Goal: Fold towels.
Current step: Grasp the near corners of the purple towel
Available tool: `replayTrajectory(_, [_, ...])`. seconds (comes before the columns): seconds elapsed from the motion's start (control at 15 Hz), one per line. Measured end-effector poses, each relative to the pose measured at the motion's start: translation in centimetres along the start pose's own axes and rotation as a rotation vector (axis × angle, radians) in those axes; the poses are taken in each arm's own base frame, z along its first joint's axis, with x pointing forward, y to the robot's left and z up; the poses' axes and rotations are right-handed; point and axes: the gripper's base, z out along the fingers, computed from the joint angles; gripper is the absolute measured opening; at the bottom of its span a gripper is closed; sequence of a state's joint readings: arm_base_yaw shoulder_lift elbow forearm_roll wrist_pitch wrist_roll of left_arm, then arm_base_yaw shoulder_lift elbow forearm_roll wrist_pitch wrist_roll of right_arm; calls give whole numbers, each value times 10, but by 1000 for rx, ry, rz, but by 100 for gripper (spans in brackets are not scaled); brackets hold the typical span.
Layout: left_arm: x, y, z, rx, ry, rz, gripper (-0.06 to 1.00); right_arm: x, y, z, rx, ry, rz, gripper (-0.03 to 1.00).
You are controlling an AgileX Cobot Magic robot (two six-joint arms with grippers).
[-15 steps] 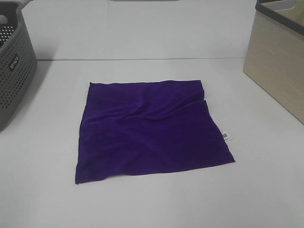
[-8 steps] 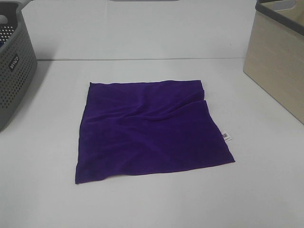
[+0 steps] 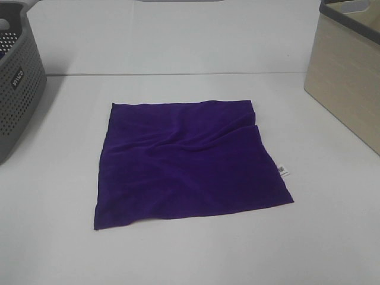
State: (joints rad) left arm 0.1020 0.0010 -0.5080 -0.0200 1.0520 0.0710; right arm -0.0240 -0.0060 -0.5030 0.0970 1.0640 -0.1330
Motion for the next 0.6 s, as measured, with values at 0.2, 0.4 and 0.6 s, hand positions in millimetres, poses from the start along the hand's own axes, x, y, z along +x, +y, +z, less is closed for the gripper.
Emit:
replayTrajectory(0.2, [0,0,1,0,4,0,99,0,0,0,0,0,0,99])
replayTrajectory(0.4, [-9,0,6,8,85,4,99,-1,0,1,-2,11,1,99])
replayTrajectory(0.6, [-36,2,15,27,278,45,99,-26,-2,21,-39,163,33,99])
